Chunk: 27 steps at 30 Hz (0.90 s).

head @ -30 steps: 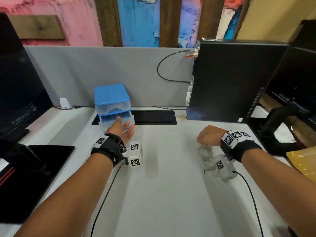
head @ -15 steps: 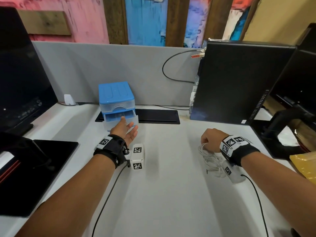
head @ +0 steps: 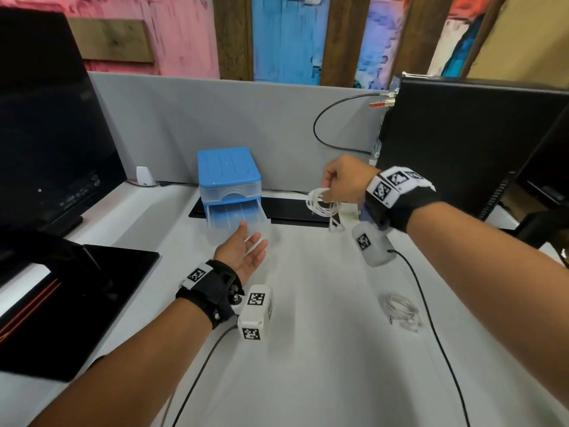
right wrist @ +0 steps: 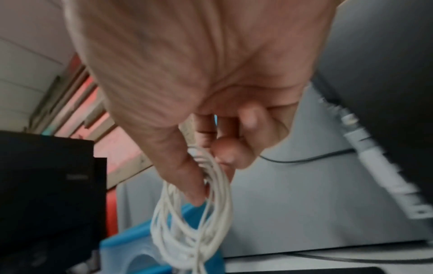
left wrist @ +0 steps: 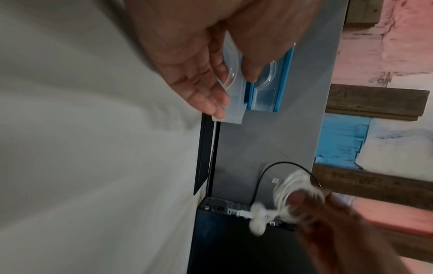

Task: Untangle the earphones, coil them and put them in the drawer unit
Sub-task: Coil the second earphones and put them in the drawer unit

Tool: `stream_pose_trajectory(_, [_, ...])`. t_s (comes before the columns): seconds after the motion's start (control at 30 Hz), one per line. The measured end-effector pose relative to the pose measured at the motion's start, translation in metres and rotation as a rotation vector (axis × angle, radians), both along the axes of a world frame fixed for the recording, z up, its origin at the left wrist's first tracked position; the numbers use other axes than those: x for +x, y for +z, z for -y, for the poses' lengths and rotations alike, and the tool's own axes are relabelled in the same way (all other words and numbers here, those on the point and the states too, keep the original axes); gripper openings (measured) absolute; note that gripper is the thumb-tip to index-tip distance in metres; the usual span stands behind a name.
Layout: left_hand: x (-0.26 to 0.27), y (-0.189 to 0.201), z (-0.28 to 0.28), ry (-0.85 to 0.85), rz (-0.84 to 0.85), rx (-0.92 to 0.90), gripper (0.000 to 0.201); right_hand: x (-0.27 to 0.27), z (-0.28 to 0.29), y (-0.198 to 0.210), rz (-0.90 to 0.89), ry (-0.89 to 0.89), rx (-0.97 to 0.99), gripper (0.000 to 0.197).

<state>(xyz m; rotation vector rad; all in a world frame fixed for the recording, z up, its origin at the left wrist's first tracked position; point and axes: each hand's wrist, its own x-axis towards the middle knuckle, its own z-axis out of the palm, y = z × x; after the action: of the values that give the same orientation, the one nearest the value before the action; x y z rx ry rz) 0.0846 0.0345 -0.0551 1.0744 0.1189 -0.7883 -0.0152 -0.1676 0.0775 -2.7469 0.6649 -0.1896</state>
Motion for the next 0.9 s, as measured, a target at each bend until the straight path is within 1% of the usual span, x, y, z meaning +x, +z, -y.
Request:
stream_pose_trajectory(0.07, [-0.003,-0.005,-0.004,-0.015,-0.007,-0.005,0.053,0.022,-0.02,0.009,0.047,-0.007,0.037,0.011])
stream_pose_trajectory(0.1, [-0.003,-0.008,-0.005,-0.022,-0.009,-0.005,0.048,0.033,-0.03,0.01,0.068,-0.016,0.076,0.014])
stream_pose_trajectory(0.17, [-0.004,-0.01,-0.006,-0.044,-0.017,0.002,0.031,0.052,-0.05,0.007,0.089,-0.019,0.203,0.017])
stream_pose_trajectory(0.23, [-0.006,-0.012,-0.007,-0.061,-0.024,0.011,0.023,0.069,-0.067,-0.003,0.095,-0.019,0.329,0.017])
stream_pose_trajectory(0.3, [-0.008,-0.014,-0.007,-0.061,-0.02,0.015,0.022,0.083,-0.08,-0.014,0.122,-0.061,0.448,0.018])
stream_pose_trajectory(0.37, [-0.009,-0.018,-0.007,-0.063,-0.006,0.021,0.025,0.094,-0.087,-0.029,0.14,-0.104,0.545,0.02])
stream_pose_trajectory(0.43, [-0.009,-0.019,-0.006,-0.063,0.011,0.028,0.029,0.103,-0.093,-0.044,0.102,-0.14,0.627,0.018])
stream_pose_trajectory(0.47, [-0.009,-0.018,-0.006,-0.062,0.016,0.033,0.03,0.107,-0.093,-0.052,0.064,-0.147,0.634,0.014])
stream_pose_trajectory(0.53, [-0.01,-0.017,-0.007,-0.054,0.026,0.045,0.032,0.112,-0.094,-0.063,0.017,-0.162,0.611,0.013])
stream_pose_trajectory(0.6, [-0.011,-0.017,-0.007,-0.039,0.029,0.061,0.034,0.113,-0.092,-0.067,0.014,-0.171,0.607,0.014])
stream_pose_trajectory(0.67, [-0.012,-0.017,-0.007,-0.031,0.025,0.075,0.035,0.112,-0.09,-0.066,0.045,-0.132,0.581,0.025])
stream_pose_trajectory(0.7, [-0.013,-0.017,-0.007,-0.026,0.02,0.079,0.035,0.112,-0.091,-0.065,0.063,-0.109,0.528,0.027])
stream_pose_trajectory(0.73, [-0.012,-0.017,-0.007,-0.022,0.012,0.078,0.034,0.112,-0.092,-0.065,0.055,-0.093,0.41,0.023])
stream_pose_trajectory(0.77, [-0.013,-0.016,-0.007,-0.022,0.004,0.075,0.032,0.11,-0.095,-0.065,0.03,-0.086,0.286,0.013])
stream_pose_trajectory(0.8, [-0.013,-0.015,-0.007,-0.02,-0.003,0.073,0.029,0.11,-0.098,-0.066,0.009,-0.084,0.173,0.013])
stream_pose_trajectory(0.83, [-0.013,-0.015,-0.007,-0.018,-0.007,0.072,0.027,0.111,-0.1,-0.07,0.017,-0.076,0.098,0.017])
stream_pose_trajectory(0.9, [-0.013,-0.015,-0.007,-0.019,-0.01,0.076,0.026,0.11,-0.101,-0.074,0.027,-0.038,0.07,0.009])
